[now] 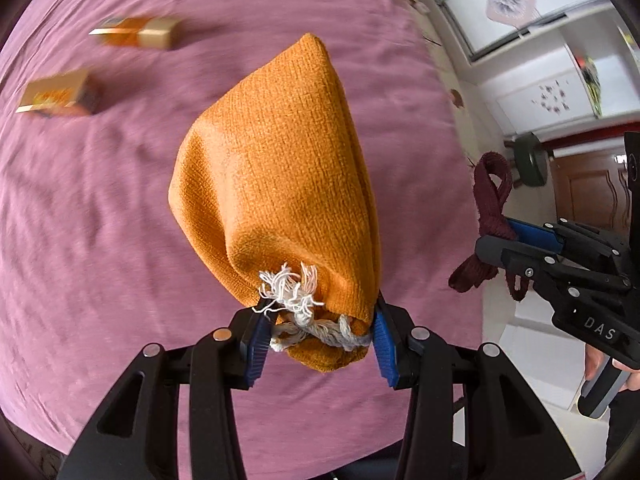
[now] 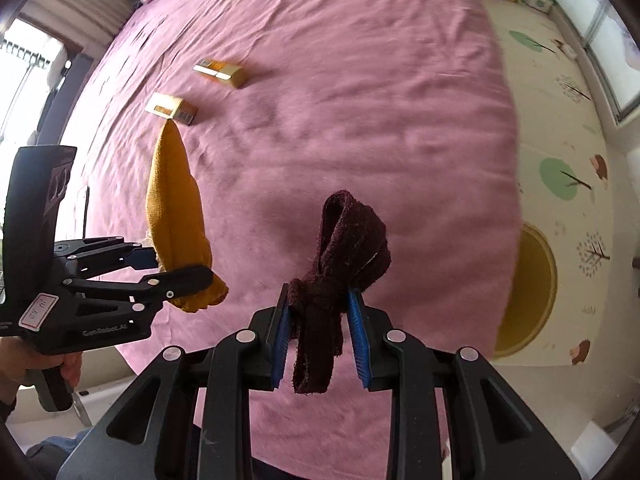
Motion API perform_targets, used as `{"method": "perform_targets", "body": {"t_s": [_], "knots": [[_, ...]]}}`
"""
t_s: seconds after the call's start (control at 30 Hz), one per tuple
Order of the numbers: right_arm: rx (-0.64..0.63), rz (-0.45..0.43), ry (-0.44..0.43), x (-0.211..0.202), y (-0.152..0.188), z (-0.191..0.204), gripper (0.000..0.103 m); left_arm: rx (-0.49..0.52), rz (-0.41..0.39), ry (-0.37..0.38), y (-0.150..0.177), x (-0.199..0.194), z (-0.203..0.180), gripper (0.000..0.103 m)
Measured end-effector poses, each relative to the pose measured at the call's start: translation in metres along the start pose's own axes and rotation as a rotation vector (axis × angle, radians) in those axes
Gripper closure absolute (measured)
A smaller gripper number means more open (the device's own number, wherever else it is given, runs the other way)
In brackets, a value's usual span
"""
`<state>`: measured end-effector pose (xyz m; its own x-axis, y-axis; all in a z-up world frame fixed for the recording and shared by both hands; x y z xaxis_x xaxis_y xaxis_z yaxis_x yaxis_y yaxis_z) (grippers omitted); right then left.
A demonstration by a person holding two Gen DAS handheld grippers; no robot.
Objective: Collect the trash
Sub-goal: 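Carry the bag and strap over the yellow bin and open both tools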
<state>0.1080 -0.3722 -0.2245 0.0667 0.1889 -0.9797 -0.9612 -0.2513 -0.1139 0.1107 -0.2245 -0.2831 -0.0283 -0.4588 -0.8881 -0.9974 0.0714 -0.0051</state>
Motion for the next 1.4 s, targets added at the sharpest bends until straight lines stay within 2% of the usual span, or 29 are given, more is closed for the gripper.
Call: {"method": "perform_targets", "body": {"t_s": [0.33,0.5,0.73,1.1,1.4], "knots": [[0.202,-0.067,0.012,-0.039,0.045,-0.093,0.077,0.121,0.082,0.022,-0.009,0.042,-0.085,0.059],[0.281,-0.091,0.03,-0.05,0.066,-0.135,0.076,0.203,0.121,0.041,-0.011,0.065,-0.138,0.059],[0.387,-0.108,0.052,-0.059,0.097,-0.191,0.076,0.295,0.173,0.056,-0.017,0.095,-0.191,0.059],[0.493,-0.128,0.072,-0.06,0.128,-0.25,0.076,0.442,0.252,0.057,-0.028,0.15,-0.263,0.059],[0.546,-0.142,0.088,-0.056,0.135,-0.28,0.076,0.516,0.296,0.054,-0.039,0.183,-0.293,0.059]]}}
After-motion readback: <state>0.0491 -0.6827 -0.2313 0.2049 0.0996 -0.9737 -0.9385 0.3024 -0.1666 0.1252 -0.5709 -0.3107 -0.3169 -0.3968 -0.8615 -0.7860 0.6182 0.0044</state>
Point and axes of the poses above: each gripper's, at about its wrist camera, not at the fingertips, and x roughly the way its jaws point, z to its left, y to its underside, the point moved 5 cm from there along x, roughly the way its jaws point, and after that the axes turned 9 degrees about y, right-handed, at the moved point
